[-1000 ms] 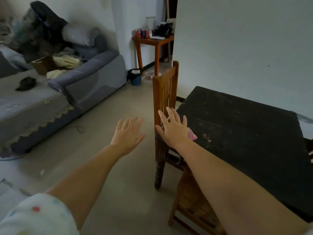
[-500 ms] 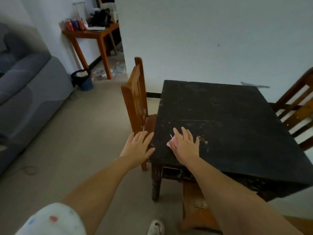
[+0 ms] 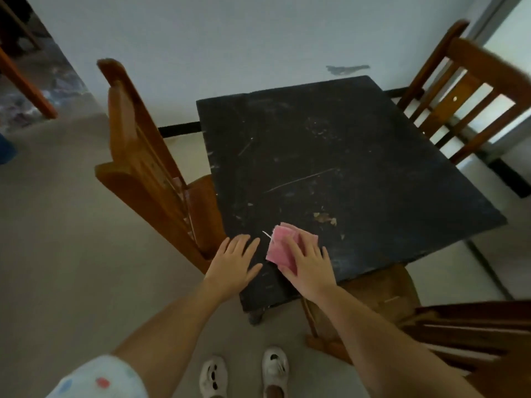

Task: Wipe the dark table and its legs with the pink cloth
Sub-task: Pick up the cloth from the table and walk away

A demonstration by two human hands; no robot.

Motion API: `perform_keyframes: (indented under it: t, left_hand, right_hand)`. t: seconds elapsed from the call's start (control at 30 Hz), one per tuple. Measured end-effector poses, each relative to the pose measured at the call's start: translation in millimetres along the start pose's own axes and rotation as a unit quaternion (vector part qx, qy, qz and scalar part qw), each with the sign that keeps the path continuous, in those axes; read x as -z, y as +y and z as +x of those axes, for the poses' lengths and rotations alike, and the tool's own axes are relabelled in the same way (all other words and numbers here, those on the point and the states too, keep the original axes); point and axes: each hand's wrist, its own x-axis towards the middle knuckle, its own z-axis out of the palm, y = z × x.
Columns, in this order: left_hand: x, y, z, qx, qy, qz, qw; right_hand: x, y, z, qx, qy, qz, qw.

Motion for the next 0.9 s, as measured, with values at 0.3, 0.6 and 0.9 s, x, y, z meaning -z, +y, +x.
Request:
perform_keyframes:
  t: [0.3, 0.6, 0.9]
  left_hand:
    - [-36, -7, 19, -0.029, 0.037, 0.034, 0.998]
    - [7, -28, -6, 0.026, 0.024, -0.018, 0.999]
    - [-4, -75, -171, 0.352, 0.179, -0.078, 0.915]
  right_hand:
    - [-24, -2, 7, -0.058, 0.126, 0.162, 0.977]
    - [44, -24, 45, 0.038, 0.104, 0.122, 0.986]
    - [39, -149, 30, 0.352, 0.091, 0.037, 0.931]
